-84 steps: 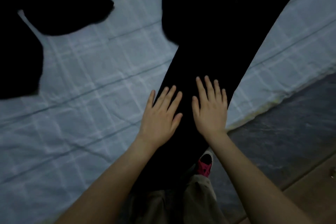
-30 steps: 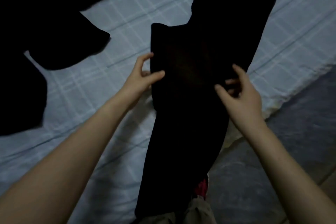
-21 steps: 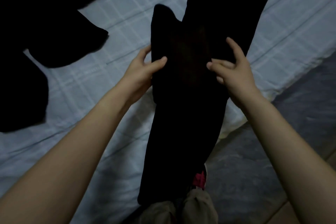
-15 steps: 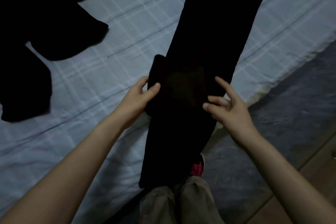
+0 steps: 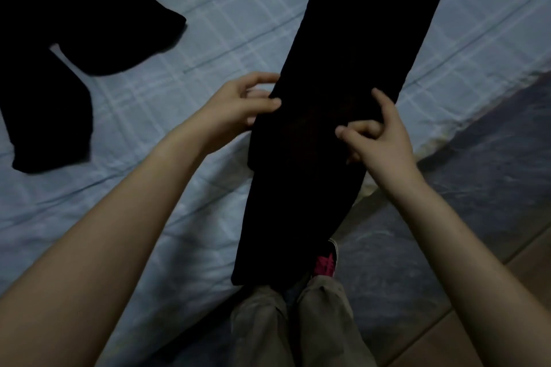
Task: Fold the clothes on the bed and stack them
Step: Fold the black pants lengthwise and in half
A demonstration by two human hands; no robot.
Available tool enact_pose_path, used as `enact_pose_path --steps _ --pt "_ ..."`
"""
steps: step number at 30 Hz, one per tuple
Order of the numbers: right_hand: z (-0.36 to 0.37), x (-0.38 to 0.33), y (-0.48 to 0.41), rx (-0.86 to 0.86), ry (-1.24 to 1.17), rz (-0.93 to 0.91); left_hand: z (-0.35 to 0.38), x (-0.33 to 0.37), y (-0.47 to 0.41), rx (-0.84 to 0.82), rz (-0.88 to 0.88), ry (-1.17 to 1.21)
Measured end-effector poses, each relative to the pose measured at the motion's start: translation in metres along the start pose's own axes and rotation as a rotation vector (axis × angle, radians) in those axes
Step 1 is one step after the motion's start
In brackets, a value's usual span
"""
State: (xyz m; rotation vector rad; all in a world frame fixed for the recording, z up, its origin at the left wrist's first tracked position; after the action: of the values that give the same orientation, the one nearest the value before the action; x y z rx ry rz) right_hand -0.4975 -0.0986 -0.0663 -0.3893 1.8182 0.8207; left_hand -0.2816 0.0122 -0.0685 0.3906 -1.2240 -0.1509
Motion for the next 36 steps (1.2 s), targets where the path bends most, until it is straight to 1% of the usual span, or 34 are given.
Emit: enact_pose_path --steps 2,3,5,6,7,8,9,11,12,13,14,15,16,17,18,19,20,21,22,23,24,25,27,28,30,32,33,34,36 --pt "-0.006 0.005 0.031 -0.149 -0.08 0.011 -0.002 -0.009 0.023 -0.187 -0.063 0.03" --pt "-0.013 0.007 0.046 -0.271 -0.069 0.032 -0.004 -0.015 0.034 -0.302 -0.127 0.006" --pt "-0.028 0.013 0.067 -0.544 0.06 0.086 -0.008 -0.025 0.054 -0.58 -0.297 -0.084" --pt "-0.033 0.017 0.071 -0.631 0.126 0.115 -0.009 -0.028 0.059 -0.678 -0.367 -0.117" --pt "-0.037 0.02 0.07 -0.64 0.154 0.138 -0.009 -0.03 0.058 -0.692 -0.403 -0.149" --pt "-0.039 0.024 0.065 -0.561 0.151 0.146 -0.008 -0.031 0.054 -0.607 -0.394 -0.188" --pt "-0.04 0.027 0.056 -0.403 0.144 0.129 -0.006 -0.032 0.045 -0.443 -0.344 -0.226" --pt "-0.035 0.03 0.033 -0.057 0.176 0.048 0.001 -0.032 0.021 -0.053 -0.154 -0.321" --pt "-0.026 0.031 0.022 0.056 0.236 -0.008 0.008 -0.034 0.009 0.078 -0.056 -0.468" --pt "-0.014 0.033 0.014 0.121 0.333 -0.071 0.016 -0.043 -0.001 0.167 -0.002 -0.75" --pt "0.001 0.039 0.009 0.14 0.458 -0.118 0.026 -0.056 -0.008 0.209 -0.016 -1.083" --pt "0.018 0.046 0.006 0.12 0.618 -0.128 0.036 -0.072 -0.011 0.226 -0.052 -1.34" --pt "0.033 0.056 0.006 0.079 0.811 -0.109 0.048 -0.089 -0.01 0.217 -0.088 -1.495" --pt "0.046 0.066 0.01 0.039 0.984 -0.082 0.058 -0.104 -0.008 0.204 -0.097 -1.57" --pt "0.054 0.075 0.014 0.021 1.09 -0.072 0.066 -0.115 -0.004 0.202 -0.064 -1.579" --pt "0.056 0.081 0.018 0.04 1.117 -0.078 0.069 -0.121 0.0 0.209 -0.006 -1.538" --pt "0.053 0.084 0.02 0.099 1.084 -0.081 0.067 -0.122 0.001 0.251 0.071 -1.439" --pt "0.046 0.085 0.02 0.188 1.022 -0.067 0.062 -0.118 0.001 0.335 0.138 -1.313" --pt "0.037 0.085 0.02 0.281 0.936 -0.032 0.053 -0.114 0.001 0.429 0.146 -1.177" --pt "0.03 0.084 0.019 0.339 0.82 0.007 0.045 -0.109 0.0 0.503 0.108 -1.04" --pt "0.024 0.084 0.018 0.351 0.683 0.028 0.038 -0.104 -0.001 0.53 0.057 -0.907" --pt "0.02 0.084 0.016 0.335 0.546 0.03 0.031 -0.099 -0.003 0.509 0.024 -0.771" --pt "0.012 0.081 0.014 0.312 0.363 0.02 0.025 -0.087 -0.005 0.373 -0.02 -0.509" --pt "0.009 0.078 0.012 0.313 0.321 0.029 0.021 -0.082 -0.006 0.297 -0.046 -0.468" --pt "0.005 0.075 0.011 0.284 0.333 0.093 0.019 -0.074 -0.006 0.14 -0.112 -0.537" --pt "0.006 0.071 0.015 0.174 0.357 0.196 0.023 -0.07 -0.002 0.028 -0.125 -0.557" --pt "0.007 0.068 0.018 0.112 0.334 0.228 0.026 -0.066 0.002 0.001 -0.104 -0.497" --pt "0.006 0.065 0.021 0.076 0.292 0.222 0.025 -0.06 0.005 0.004 -0.07 -0.408" --pt "0.003 0.055 0.028 0.103 0.211 0.115 0.014 -0.049 0.014 0.061 0.016 -0.308"
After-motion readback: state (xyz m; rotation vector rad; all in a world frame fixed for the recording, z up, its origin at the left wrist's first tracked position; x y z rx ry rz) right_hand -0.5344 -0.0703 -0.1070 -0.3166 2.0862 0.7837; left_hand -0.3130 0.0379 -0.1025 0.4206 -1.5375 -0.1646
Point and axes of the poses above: each hand's wrist, its own y-axis away from the middle knuckle, its own z-axis out of the palm, x = y × z, the point moved 2 cm from there along -y, towards the middle knuckle, and after that the axes turned 9 degrees about -x, right-handed, at the moved point
